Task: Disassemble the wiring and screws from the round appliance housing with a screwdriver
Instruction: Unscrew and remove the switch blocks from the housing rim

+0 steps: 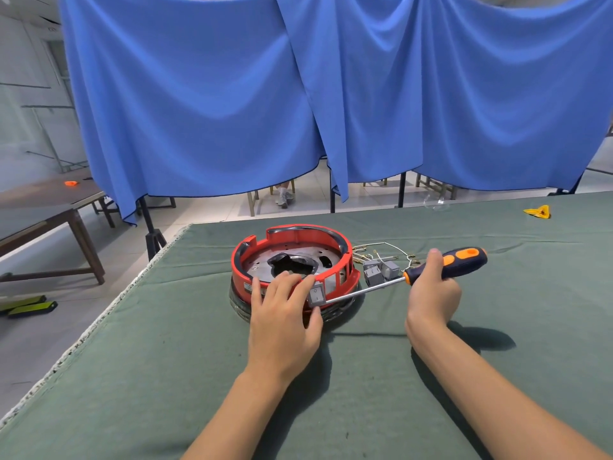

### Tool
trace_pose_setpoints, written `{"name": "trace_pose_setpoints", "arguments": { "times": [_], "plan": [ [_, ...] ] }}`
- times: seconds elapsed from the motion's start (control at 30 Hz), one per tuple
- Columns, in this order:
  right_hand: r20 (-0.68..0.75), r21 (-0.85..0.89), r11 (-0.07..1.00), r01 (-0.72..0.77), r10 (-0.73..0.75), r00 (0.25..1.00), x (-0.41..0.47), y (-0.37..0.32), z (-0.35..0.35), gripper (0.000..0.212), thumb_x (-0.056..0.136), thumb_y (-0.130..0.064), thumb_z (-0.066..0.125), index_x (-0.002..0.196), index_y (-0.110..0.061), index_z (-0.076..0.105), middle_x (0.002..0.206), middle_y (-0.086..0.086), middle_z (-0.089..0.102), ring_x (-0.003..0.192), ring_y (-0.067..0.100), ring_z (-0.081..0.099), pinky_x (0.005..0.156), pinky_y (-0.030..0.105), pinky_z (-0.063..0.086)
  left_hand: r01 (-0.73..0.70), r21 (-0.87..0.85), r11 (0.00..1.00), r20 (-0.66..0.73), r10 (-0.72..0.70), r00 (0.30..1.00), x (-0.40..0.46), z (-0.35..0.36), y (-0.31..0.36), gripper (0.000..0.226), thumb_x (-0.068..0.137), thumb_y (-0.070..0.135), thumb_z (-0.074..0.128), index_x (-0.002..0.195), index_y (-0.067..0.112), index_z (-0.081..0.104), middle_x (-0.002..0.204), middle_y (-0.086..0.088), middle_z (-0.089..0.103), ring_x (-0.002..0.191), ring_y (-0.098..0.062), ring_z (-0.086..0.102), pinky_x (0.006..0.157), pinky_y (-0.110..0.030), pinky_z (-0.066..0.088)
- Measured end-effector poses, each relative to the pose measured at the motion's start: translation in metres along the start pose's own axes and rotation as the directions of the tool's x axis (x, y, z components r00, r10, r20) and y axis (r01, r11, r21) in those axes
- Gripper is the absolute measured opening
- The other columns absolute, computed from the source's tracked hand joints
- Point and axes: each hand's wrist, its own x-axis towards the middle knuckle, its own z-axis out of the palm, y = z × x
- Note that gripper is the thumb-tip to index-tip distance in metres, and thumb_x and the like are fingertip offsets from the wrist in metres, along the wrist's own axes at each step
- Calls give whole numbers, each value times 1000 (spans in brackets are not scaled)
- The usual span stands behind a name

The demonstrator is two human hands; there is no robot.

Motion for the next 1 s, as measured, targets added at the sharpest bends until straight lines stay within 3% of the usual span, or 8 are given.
{"name": "trace_pose_setpoints", "arguments": {
  "times": [0.2, 0.33, 0.4, 0.6, 0.7, 0.8, 0.9, 1.0],
  "plan": [
    [33, 50, 994, 98, -99, 995, -3, -13, -2, 38, 91, -46, 55, 63, -20, 53, 60, -10, 57, 56, 6, 53, 51, 25, 36, -4, 56, 998, -41, 6, 999, 3, 5, -1, 42, 75, 20, 78, 115, 13, 67, 111, -4, 66, 113, -29, 59, 107, -60, 30],
    [111, 3, 998, -64, 63, 992, 9, -2, -4, 37, 87, -48, 58, 67, -16, 56, 58, -3, 54, 50, 15, 48, 52, 29, 36, -46, 80, 996, -97, 53, 994, 3, 5, -2, 42, 68, 17, 84, 108, 14, 71, 107, -4, 69, 108, -31, 63, 99, -65, 36],
    [157, -23, 988, -154, 156, 975, 12, 6, -5, 37, 85, -43, 62, 64, -14, 54, 47, -3, 46, 33, 9, 38, 40, 22, 31, -73, 107, 992, -112, 85, 990, 2, 6, -1, 43, 66, 18, 86, 106, 14, 72, 107, -4, 70, 107, -32, 63, 97, -67, 37],
    [259, 106, 967, -231, 198, 945, 15, 5, -5, 27, 81, -25, 70, 67, -18, 48, 54, 1, 43, 28, 5, 26, 32, 13, 19, -134, 43, 990, -220, 140, 965, 1, 10, -2, 33, 73, 24, 80, 100, 7, 71, 104, -5, 71, 103, -26, 66, 98, -57, 42],
    [499, 149, 964, -220, 119, 858, 14, -14, -6, 30, 82, -16, 68, 63, -18, 45, 49, 2, 41, 32, 7, 27, 37, 14, 17, -119, -101, 988, -242, 91, 966, 0, 7, 2, 35, 83, 37, 61, 99, 7, 69, 99, -3, 69, 97, -20, 62, 96, -40, 45],
    [692, 41, 999, -19, -15, 721, 4, -49, -7, 27, 82, -14, 68, 59, -17, 53, 44, -1, 49, 35, 10, 33, 37, 16, 22, -53, -225, 973, -233, -1, 973, -1, 1, 5, 34, 83, 39, 60, 95, 8, 68, 93, 0, 66, 91, -16, 57, 85, -31, 43],
    [643, 116, 980, 162, -198, 740, -7, -81, -10, 27, 76, -15, 68, 56, -16, 50, 42, -6, 50, 32, 9, 32, 36, 15, 24, 12, -324, 946, -239, -94, 966, -3, -3, 4, 30, 82, 37, 64, 92, 8, 66, 90, 6, 60, 87, -9, 51, 80, -24, 42],
    [478, 337, 925, 176, -329, 814, -9, -97, -14, 27, 70, -14, 63, 48, -21, 47, 41, -11, 44, 33, 6, 35, 35, 13, 25, 60, -377, 924, -208, -148, 967, -4, -4, 4, 29, 82, 42, 62, 91, 15, 65, 88, 11, 58, 85, -4, 50, 78, -15, 40]
  ]
}}
